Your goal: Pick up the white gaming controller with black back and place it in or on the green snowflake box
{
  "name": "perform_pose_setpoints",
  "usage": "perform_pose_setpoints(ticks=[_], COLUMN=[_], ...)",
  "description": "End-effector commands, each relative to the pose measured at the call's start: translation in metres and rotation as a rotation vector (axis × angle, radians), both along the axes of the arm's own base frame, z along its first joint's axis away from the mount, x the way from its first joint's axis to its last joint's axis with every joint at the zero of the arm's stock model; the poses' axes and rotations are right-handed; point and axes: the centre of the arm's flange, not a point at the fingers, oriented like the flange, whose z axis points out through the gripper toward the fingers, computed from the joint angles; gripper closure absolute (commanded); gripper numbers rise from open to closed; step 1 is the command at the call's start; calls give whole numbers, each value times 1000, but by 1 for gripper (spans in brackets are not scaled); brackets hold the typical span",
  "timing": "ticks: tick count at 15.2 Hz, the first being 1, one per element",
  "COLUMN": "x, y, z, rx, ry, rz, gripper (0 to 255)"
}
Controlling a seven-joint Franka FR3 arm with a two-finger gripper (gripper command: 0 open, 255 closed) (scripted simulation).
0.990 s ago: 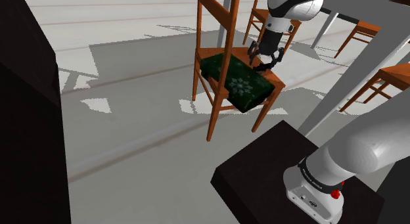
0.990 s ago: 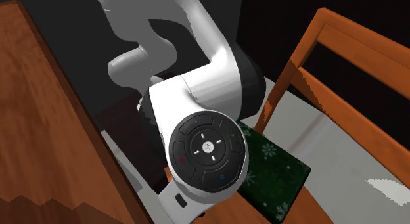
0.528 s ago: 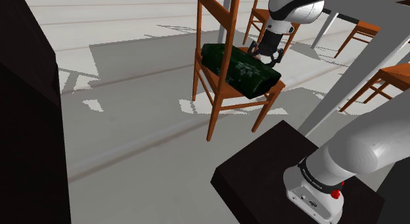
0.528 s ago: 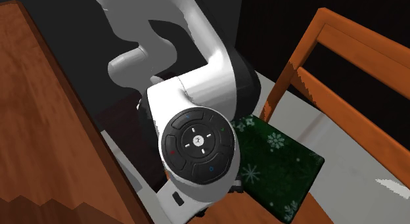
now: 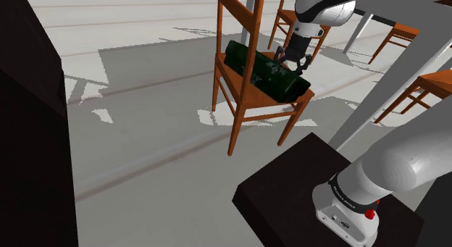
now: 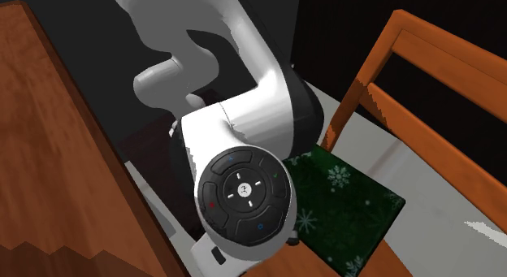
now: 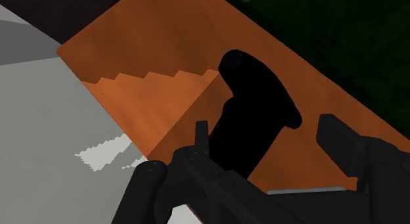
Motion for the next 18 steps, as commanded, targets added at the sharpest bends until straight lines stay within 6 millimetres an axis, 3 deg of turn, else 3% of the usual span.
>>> perform_pose_setpoints(ticks=[1, 4, 5, 7, 8, 17, 18], x=[0, -2, 0, 11, -4, -2, -2], y=[10, 4, 9, 5, 14, 14, 14], z=[-22, -20, -21, -19, -25, 15, 15], rx=[12, 13, 12, 12, 13, 9, 9], ry=[51, 52, 52, 52, 52, 35, 35], rz=[18, 19, 19, 19, 18, 18, 18], gripper=[255, 255, 255, 255, 255, 255, 0])
